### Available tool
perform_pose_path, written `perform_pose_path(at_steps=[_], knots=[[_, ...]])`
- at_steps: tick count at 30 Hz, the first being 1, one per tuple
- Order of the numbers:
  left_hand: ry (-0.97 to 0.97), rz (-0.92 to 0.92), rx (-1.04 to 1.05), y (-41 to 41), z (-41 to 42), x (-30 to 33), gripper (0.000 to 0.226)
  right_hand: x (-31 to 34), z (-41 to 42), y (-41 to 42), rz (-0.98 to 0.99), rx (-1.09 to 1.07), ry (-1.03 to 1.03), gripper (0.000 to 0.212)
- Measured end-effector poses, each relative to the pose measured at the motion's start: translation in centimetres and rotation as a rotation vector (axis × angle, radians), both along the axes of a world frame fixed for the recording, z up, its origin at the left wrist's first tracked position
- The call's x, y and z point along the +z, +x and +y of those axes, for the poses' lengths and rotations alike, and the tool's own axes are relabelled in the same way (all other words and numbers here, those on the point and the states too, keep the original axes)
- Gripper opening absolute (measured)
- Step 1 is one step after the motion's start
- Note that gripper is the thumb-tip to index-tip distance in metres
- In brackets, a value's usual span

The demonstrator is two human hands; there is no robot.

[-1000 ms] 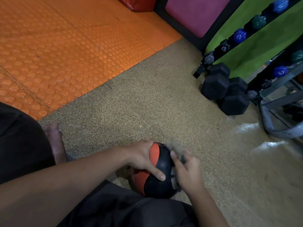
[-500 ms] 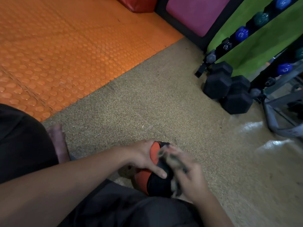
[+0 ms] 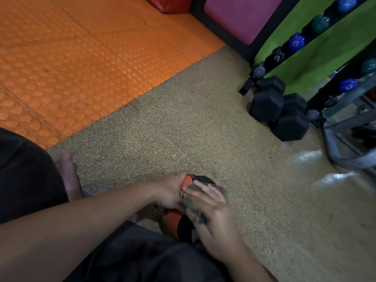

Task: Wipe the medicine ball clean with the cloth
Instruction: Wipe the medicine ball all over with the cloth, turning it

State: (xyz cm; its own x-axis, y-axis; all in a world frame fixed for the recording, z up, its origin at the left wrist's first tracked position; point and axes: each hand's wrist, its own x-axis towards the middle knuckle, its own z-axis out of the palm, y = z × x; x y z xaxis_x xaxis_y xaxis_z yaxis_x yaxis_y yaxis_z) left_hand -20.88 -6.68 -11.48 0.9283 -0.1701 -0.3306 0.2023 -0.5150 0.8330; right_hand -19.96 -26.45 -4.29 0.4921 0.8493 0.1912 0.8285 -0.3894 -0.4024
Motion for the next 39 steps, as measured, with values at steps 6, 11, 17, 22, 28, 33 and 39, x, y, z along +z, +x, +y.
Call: perform_pose_path(at_steps=[6,11,17,22,28,33,39], knots=[[0.014,0.031,0.058,0.4,-1.0,0.4,0.152,0.6,-0.7,3.0,0.271,-0.505,0.164,0.037],[-0.012,-0.013,0.039,-0.5,0.0,0.2,0.117,0.2,-1.0,0.9,0.089,0.009,-0.053,0.052],[-0.042,-0.002,0.045,-0.5,-0.2,0.8,0.122,0.4,0.2,1.5,0.135,-0.387,0.036,0.035],[-0.048,0.024,0.059,-0.6,0.0,0.6,0.143,0.6,-1.3,2.7,0.417,-0.265,0.058,0.031],[-0.118,-0.022,0.029,-0.7,0.3,-0.2,0.124,0.4,-0.1,-0.4,0.002,-0.049,-0.038,0.039],[-0.023,0.019,0.071,-0.1,-0.7,0.4,0.145,0.0,-1.2,3.9,0.376,-0.455,0.147,0.022],[-0.021,-0.016,0.037,-0.5,0.0,-0.2,0.117,0.0,-0.4,0.6,-0.017,0.022,-0.057,0.04]])
